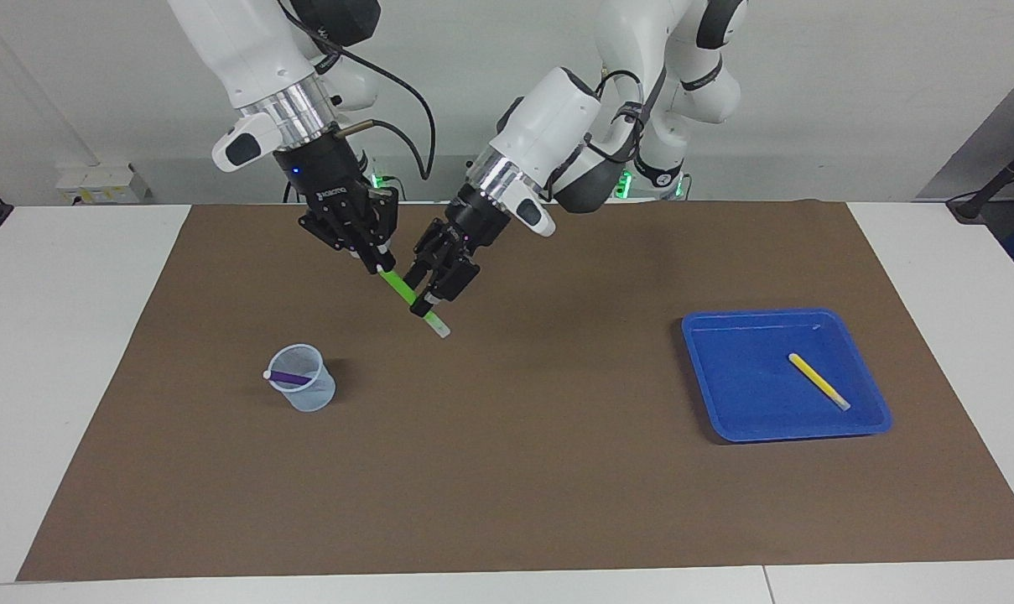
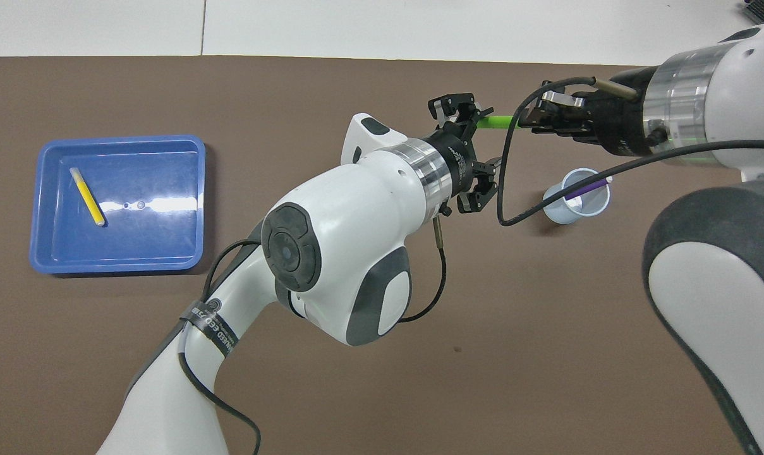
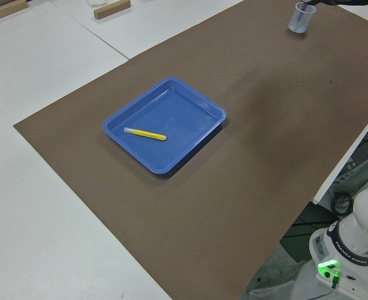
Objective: Right arm passes pens to left for tray arrangement
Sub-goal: 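Bring the green pen toward the left gripper while the left gripper approaches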
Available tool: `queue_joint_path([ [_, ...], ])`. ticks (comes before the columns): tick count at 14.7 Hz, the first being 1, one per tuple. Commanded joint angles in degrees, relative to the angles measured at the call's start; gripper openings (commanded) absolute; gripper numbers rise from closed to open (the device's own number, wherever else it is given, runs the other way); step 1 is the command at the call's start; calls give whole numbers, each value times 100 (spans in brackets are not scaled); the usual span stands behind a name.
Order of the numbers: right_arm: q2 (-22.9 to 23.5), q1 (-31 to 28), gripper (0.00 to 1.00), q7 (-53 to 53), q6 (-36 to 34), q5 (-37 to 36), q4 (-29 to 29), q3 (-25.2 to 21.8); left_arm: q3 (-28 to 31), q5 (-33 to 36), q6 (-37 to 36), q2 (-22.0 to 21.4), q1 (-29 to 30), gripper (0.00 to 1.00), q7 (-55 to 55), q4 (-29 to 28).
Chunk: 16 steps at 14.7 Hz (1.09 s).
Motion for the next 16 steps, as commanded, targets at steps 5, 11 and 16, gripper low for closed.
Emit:
queue_joint_path([
  [5, -57, -50, 0, 91, -86, 118, 5, 42, 45, 40, -507, 61, 137, 61, 137, 63],
  [11, -57, -50, 0, 99, -139, 118, 14, 42, 19, 32, -885, -1, 304, 56, 348, 72],
  [16, -57, -50, 0, 135, -148, 118, 14, 51, 27, -4, -1061, -106, 314, 53, 348, 98],
])
